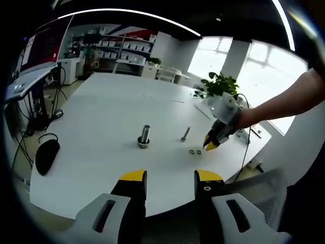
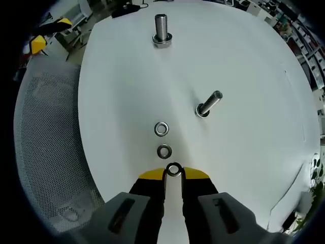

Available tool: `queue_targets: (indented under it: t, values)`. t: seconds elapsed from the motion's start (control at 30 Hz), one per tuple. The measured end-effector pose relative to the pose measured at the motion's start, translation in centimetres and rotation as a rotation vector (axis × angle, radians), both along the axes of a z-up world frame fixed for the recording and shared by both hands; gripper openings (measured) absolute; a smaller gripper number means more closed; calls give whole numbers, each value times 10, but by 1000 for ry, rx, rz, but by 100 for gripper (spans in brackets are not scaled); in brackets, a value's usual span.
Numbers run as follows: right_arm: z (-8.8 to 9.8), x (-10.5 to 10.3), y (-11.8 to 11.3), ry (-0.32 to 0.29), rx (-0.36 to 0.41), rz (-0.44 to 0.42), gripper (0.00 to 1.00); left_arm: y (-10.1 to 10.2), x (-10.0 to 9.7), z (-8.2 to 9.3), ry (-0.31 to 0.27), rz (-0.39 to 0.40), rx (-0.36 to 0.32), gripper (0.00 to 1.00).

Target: Place the washer onto the threaded stud by aligning its center hole with the stud, sliding it down to the base, and recovering from edge contact or off-axis alignment until the washer reaches the visible bottom stop.

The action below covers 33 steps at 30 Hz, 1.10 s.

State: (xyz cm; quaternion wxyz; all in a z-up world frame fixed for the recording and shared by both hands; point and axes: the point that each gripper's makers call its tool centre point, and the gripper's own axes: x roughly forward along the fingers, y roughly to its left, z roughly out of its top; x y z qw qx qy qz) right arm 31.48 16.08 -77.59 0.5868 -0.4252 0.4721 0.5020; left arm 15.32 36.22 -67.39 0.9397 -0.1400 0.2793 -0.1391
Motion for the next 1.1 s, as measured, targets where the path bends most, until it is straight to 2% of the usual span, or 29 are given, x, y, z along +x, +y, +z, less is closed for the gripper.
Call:
queue_targets:
  t: [0.23,0.47,0.97,1.1]
  values:
    - [19,17,16,-19,50,-12,13,2,4,3,-5,-4,3,35]
    - [23,19,26,-27,55,11,13,2,4,3,-6,-2,-2,35]
    - [45,33,56,-62,93,59,13,5,3,4,-11,6,-12,36]
    - [45,36,60,-70,92,73,13,4,2,3,-9,3,-13,36]
